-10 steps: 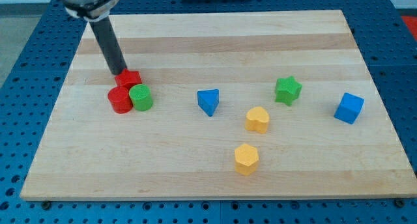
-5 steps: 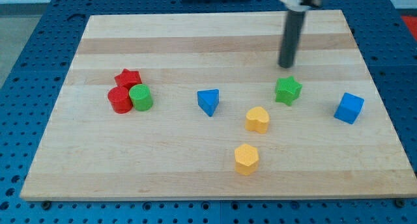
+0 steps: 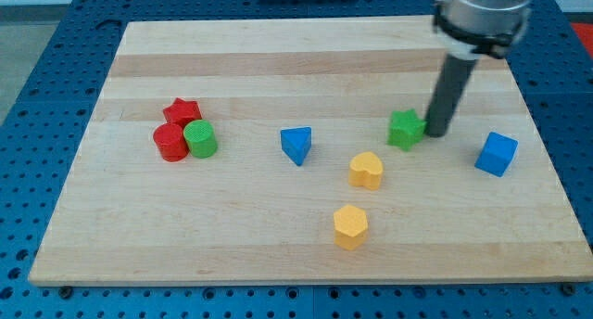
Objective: Slide the green star to the center
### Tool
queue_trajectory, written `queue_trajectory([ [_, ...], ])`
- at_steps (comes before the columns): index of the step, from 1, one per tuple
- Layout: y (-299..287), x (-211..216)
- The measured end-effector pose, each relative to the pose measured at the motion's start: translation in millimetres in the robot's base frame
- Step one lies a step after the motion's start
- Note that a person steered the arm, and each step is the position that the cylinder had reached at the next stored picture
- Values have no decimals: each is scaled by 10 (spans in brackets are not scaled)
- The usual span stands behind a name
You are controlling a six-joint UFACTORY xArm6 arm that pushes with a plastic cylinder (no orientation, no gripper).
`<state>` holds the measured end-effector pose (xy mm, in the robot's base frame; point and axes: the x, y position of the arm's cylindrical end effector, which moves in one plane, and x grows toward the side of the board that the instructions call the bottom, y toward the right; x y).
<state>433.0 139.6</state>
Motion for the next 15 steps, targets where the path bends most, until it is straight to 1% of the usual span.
queue_trajectory([
  [1,-316,0],
  [2,-200,91],
  [3,-99,360],
  [4,-317,482],
  [5,-675,310],
  [6,-864,176],
  [8,-499,290],
  [10,-476,325],
  [12,-248,318],
  [13,-484,159],
  [14,-922,97],
  [15,-584,163],
])
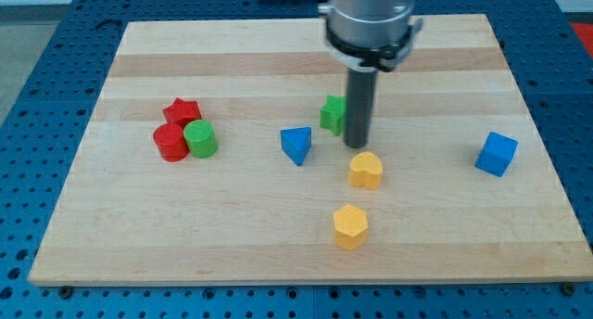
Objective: Slide the green star to the center
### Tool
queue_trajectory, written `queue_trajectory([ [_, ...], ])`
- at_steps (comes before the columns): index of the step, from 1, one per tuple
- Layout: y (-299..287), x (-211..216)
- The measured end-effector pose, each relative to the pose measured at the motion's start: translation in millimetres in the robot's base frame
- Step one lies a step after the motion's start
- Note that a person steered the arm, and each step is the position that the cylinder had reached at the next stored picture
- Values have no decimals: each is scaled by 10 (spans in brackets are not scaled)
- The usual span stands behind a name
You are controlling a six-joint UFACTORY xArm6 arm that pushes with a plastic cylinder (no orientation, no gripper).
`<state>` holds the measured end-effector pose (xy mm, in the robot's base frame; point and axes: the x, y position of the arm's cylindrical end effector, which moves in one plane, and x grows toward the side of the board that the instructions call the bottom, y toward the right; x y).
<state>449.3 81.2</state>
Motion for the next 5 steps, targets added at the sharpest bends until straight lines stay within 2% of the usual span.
queue_trajectory([
  [1,456,-59],
  [2,377,-224],
  [4,-435,-259],
  [5,-379,-260],
])
